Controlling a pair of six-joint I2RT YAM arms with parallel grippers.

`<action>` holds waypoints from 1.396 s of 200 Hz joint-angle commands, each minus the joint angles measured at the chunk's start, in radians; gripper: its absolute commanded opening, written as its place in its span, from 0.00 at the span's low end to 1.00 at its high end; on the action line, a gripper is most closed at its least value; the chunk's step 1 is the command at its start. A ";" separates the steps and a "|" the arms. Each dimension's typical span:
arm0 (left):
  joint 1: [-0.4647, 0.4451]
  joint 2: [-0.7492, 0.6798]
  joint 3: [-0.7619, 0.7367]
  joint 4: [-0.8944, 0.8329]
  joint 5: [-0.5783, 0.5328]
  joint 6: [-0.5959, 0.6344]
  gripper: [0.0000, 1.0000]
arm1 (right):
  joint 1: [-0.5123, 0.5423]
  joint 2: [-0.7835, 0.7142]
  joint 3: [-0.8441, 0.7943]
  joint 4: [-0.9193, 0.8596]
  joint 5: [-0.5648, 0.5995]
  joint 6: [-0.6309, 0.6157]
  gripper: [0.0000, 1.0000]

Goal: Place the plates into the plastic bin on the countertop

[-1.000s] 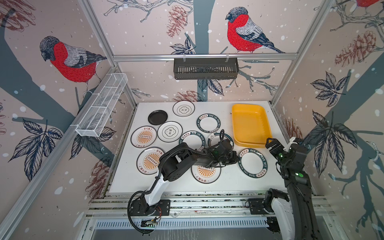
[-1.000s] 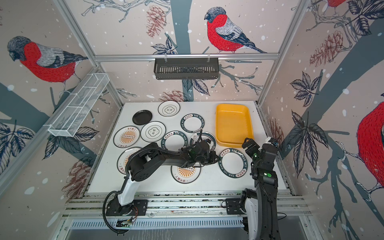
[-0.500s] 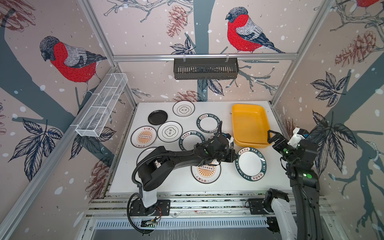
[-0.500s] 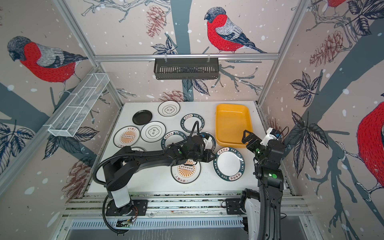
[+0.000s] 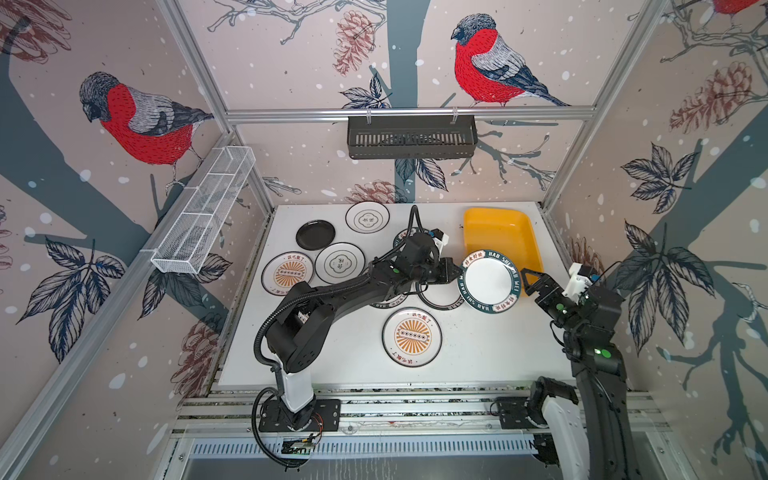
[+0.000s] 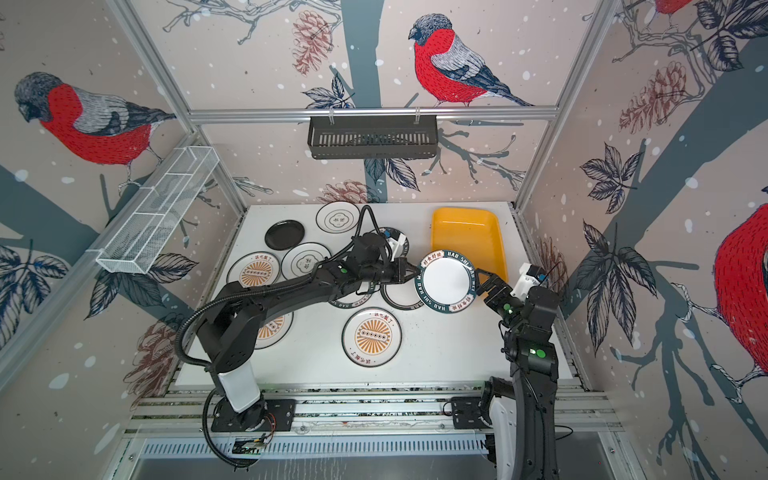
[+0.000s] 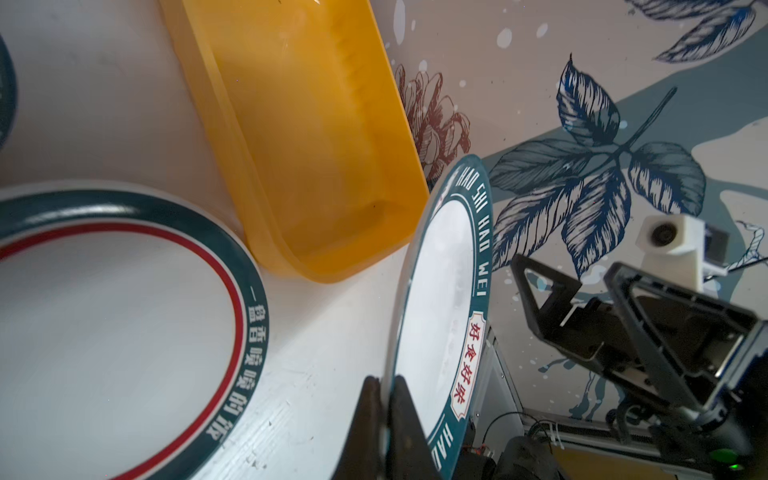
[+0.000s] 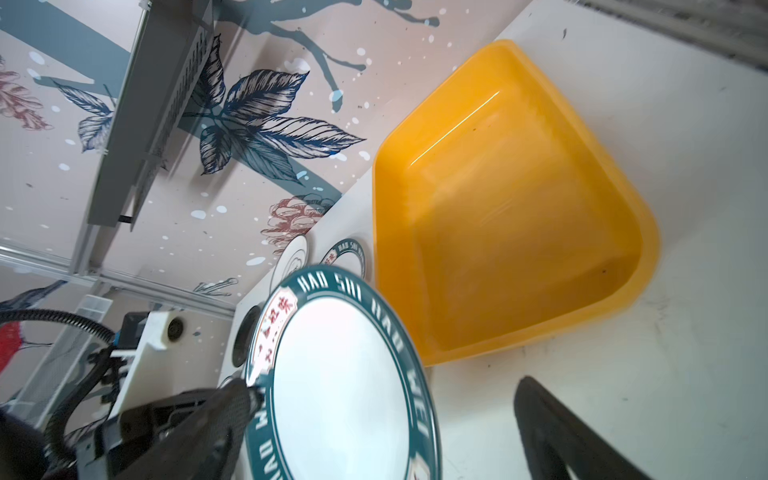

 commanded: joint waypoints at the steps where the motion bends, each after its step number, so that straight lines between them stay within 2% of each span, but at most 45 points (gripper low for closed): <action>1: 0.046 0.032 0.046 0.079 0.072 -0.044 0.00 | 0.005 0.019 -0.034 0.201 -0.108 0.086 0.99; 24: 0.104 0.079 0.065 0.173 0.135 -0.124 0.00 | 0.028 0.060 -0.038 0.253 -0.117 0.099 0.99; 47: 0.140 0.116 0.084 0.206 0.162 -0.164 0.00 | 0.100 0.116 -0.030 0.276 -0.120 0.092 0.99; 88: 0.166 0.138 0.101 0.215 0.192 -0.169 0.00 | 0.276 0.202 -0.020 0.325 0.013 0.101 0.98; 106: 0.169 0.140 0.099 0.225 0.195 -0.167 0.00 | 0.294 0.236 -0.022 0.345 0.051 0.117 0.93; 143: 0.171 0.138 0.079 0.250 0.194 -0.184 0.00 | 0.296 0.262 -0.018 0.379 0.053 0.138 0.86; 199: 0.170 0.130 0.066 0.271 0.195 -0.195 0.00 | 0.296 0.307 -0.035 0.475 0.065 0.185 0.68; 237: 0.169 0.119 0.044 0.294 0.192 -0.209 0.00 | 0.301 0.367 -0.031 0.512 0.066 0.208 0.48; 247: 0.169 0.117 0.037 0.296 0.191 -0.209 0.00 | 0.304 0.377 -0.029 0.515 0.064 0.210 0.38; 255: 0.169 0.113 0.033 0.300 0.189 -0.210 0.00 | 0.306 0.383 -0.029 0.518 0.065 0.210 0.33; 279: 0.167 0.108 0.027 0.309 0.191 -0.213 0.00 | 0.312 0.402 -0.029 0.522 0.063 0.208 0.32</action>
